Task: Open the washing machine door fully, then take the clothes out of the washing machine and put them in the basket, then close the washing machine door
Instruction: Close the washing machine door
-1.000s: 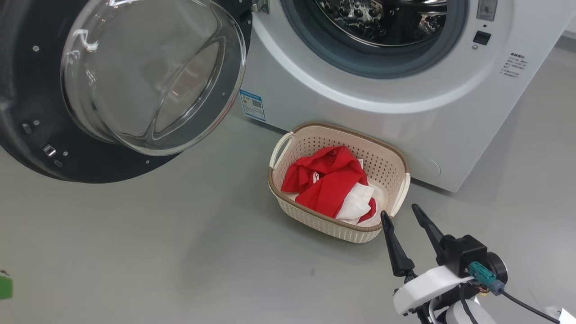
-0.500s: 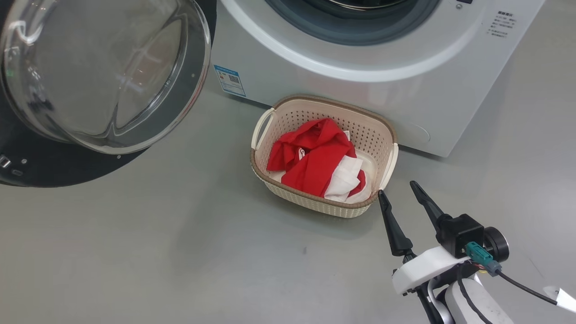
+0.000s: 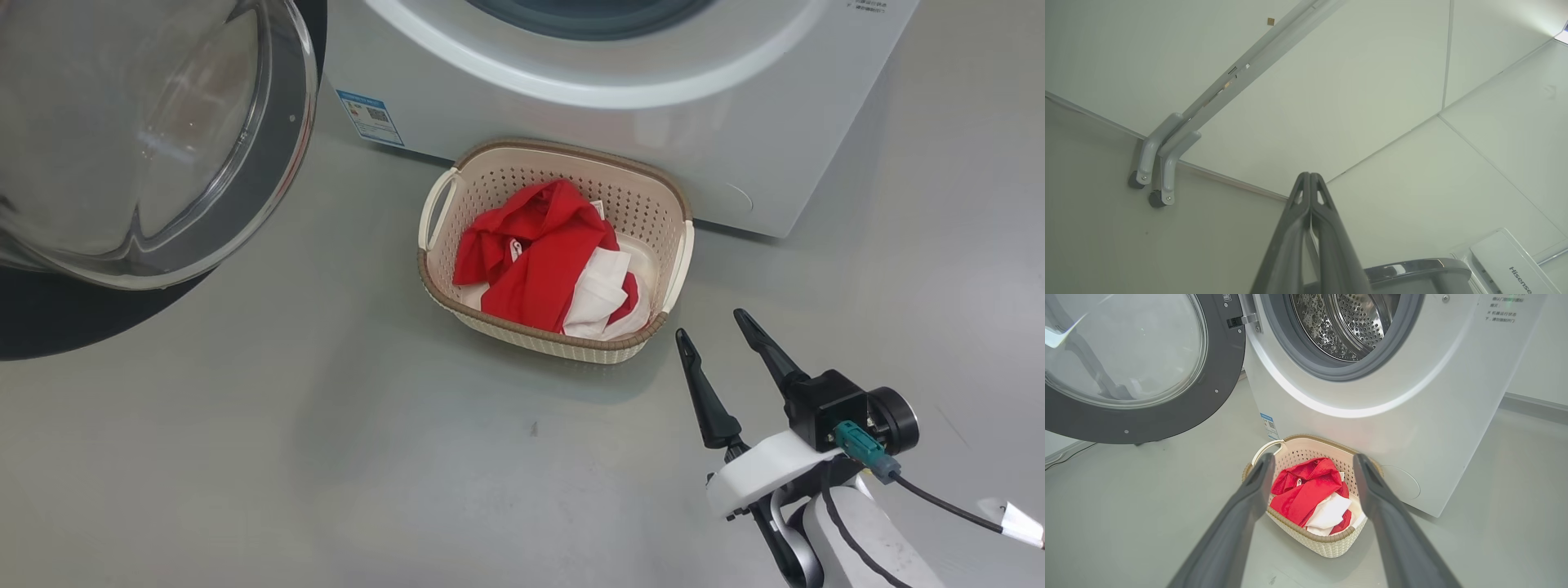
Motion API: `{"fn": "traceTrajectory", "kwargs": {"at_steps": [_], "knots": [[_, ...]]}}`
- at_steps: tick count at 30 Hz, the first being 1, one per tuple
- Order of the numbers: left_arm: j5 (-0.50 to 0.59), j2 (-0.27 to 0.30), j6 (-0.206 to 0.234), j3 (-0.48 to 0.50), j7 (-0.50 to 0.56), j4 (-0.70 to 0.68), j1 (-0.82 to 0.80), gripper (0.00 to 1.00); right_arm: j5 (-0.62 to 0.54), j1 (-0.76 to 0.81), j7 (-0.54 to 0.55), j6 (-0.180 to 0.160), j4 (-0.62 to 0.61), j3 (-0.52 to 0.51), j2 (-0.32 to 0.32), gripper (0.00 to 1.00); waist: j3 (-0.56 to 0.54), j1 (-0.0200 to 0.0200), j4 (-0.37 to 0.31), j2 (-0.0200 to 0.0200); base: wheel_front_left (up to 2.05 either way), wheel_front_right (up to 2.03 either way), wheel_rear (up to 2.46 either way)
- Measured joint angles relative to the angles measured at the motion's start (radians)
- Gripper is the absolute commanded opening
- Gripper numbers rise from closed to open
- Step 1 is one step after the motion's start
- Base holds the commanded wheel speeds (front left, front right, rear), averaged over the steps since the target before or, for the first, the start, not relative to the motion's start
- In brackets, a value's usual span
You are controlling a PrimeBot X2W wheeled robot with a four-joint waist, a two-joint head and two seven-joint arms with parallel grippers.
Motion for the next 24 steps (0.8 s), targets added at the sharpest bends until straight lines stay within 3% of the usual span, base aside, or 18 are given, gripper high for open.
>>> {"fn": "traceTrajectory", "kwargs": {"at_steps": [7, 14, 19, 24], "knots": [[-0.088, 0.028, 0.092, 0.04, 0.119, 0.132, -0.094, 0.0, -0.004, -0.021, 0.0, -0.002, 0.005, 0.0, 0.0, 1.0, 0.021, 0.0, -0.012, 0.0, 0.0, 0.0, 0.0], [-0.146, 0.054, 0.21, 0.145, 0.122, 0.25, -0.179, 0.0, -0.004, -0.028, 0.0, -0.009, 0.013, 0.002, 0.002, 1.0, 0.027, 0.0, -0.018, 0.0, 0.0, 0.0, 0.0], [-0.18, 0.062, 0.222, 0.184, 0.136, 0.309, -0.232, 0.0, -0.004, -0.03, 0.0, -0.009, 0.018, 0.003, 0.002, 1.0, 0.028, 0.0, -0.023, 0.0, 0.0, 0.0, 0.0], [-0.178, 0.07, 0.222, 0.14, 0.182, 0.342, -0.245, 0.0, -0.004, -0.04, 0.0, -0.009, 0.024, 0.004, 0.004, 1.0, 0.029, 0.0, -0.029, 0.0, 0.0, 0.0, 0.0]]}}
